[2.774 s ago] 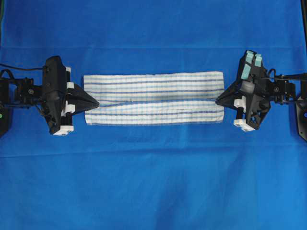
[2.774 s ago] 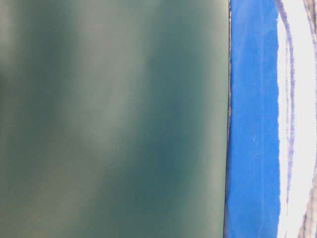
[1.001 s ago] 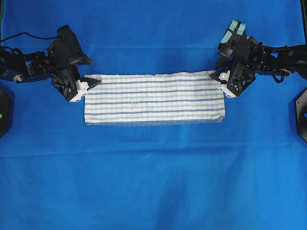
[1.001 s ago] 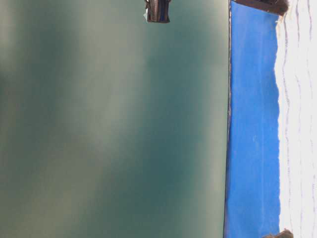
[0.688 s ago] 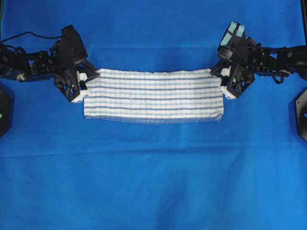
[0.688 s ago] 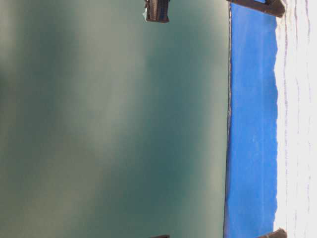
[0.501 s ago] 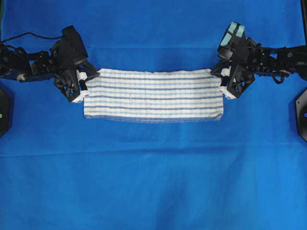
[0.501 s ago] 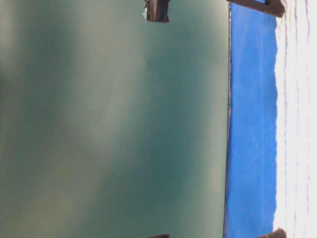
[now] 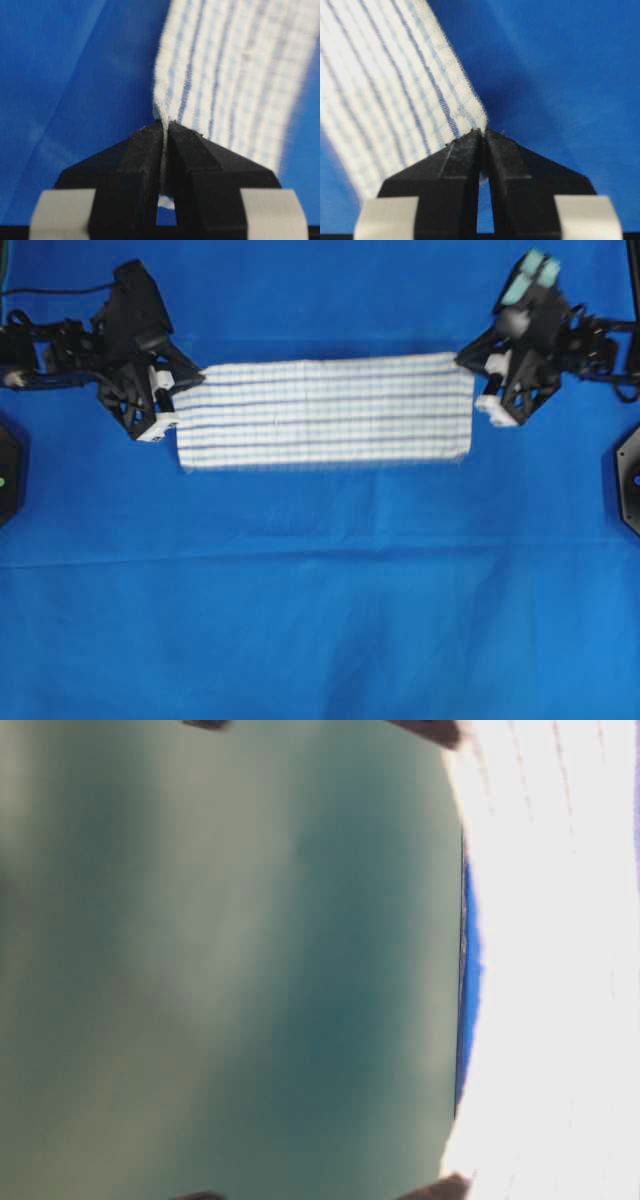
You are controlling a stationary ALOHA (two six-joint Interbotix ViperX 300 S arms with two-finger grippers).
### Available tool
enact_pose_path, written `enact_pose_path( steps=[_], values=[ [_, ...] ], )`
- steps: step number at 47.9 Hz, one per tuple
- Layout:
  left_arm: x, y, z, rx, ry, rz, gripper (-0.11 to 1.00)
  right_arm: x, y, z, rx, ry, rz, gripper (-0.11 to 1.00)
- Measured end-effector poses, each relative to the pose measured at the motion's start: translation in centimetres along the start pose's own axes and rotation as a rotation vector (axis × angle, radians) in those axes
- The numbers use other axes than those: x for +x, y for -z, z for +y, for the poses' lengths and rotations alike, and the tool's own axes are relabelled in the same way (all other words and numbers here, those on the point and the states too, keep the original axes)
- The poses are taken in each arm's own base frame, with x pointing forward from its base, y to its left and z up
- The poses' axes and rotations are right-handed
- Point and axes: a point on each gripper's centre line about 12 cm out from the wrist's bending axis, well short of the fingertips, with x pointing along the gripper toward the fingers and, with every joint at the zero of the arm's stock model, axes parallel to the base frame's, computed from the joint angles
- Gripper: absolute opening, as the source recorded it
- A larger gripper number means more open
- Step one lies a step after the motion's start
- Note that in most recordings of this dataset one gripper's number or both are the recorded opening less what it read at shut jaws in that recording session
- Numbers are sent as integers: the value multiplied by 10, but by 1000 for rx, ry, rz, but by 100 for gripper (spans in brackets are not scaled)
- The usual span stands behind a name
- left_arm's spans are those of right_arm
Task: Fold the blue towel.
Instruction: 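Lift the strip and swing it to a vertical orientation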
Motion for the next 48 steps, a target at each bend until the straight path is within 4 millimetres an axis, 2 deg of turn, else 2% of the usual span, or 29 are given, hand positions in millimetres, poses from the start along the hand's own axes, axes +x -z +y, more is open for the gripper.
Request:
enact_pose_path(
  steps=[10, 15, 20, 25, 31, 48],
  values=[
    [-28, -15, -17, 37, 47, -82, 1, -36, -16, 6, -10, -15, -93, 4],
    [-32, -14, -22, 49, 64, -91, 1, -52, -24, 10, -15, -31, -149, 4],
    [-32, -14, -27, 45, 78, -91, 1, -56, -26, 10, -15, -34, -166, 4],
    [-28, -14, -36, 46, 102, -87, 1, -51, -23, 10, -16, -33, -148, 4],
    [-21, -22, -58, 70, 154, -109, 1, -41, -27, 9, -13, -26, -134, 4],
    [6, -59, -134, 175, 298, -147, 1, 4, -71, -10, -1, 30, -138, 4]
  ],
)
